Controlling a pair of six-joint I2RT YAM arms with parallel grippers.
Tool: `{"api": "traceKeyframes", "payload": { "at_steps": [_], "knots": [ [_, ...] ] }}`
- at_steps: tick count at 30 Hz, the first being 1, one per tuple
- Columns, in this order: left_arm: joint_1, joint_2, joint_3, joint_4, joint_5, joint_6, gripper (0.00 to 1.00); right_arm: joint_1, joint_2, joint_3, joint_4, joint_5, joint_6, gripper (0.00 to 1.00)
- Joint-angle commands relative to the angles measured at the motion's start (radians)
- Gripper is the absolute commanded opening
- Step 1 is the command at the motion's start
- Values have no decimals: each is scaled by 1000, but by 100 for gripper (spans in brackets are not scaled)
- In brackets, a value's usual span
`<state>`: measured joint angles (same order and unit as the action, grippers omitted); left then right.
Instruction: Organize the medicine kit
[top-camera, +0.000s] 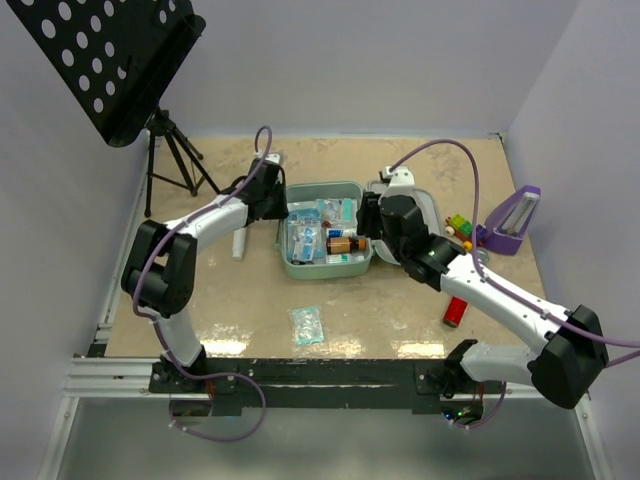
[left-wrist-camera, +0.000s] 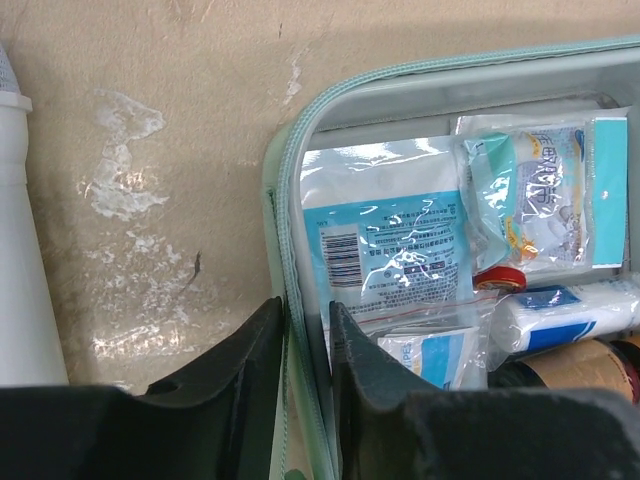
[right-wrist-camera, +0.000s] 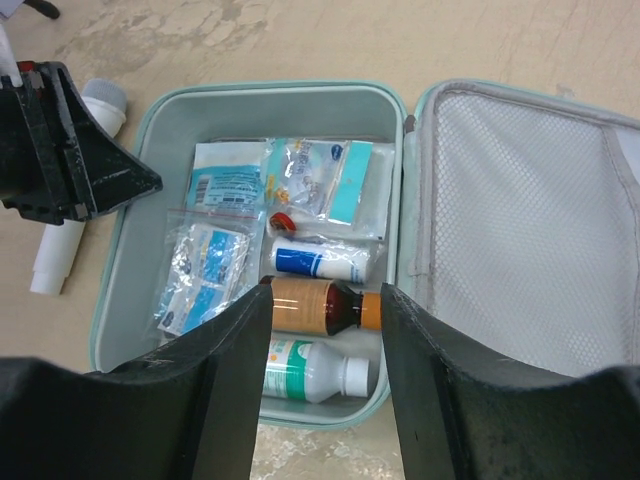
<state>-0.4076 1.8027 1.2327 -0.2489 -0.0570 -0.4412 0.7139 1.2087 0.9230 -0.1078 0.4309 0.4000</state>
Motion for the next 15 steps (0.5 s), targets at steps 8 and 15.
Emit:
{"api": "traceKeyframes", "payload": {
  "at_steps": [8,15],
  "knots": [
    [9,-107,-41,-20,-32,-31,55,-2,35,-26,57,-135,-33,53],
    [10,-316,-171,11,-84,-122,72,-2,133,-39,92,-190,-4,50]
  ]
}}
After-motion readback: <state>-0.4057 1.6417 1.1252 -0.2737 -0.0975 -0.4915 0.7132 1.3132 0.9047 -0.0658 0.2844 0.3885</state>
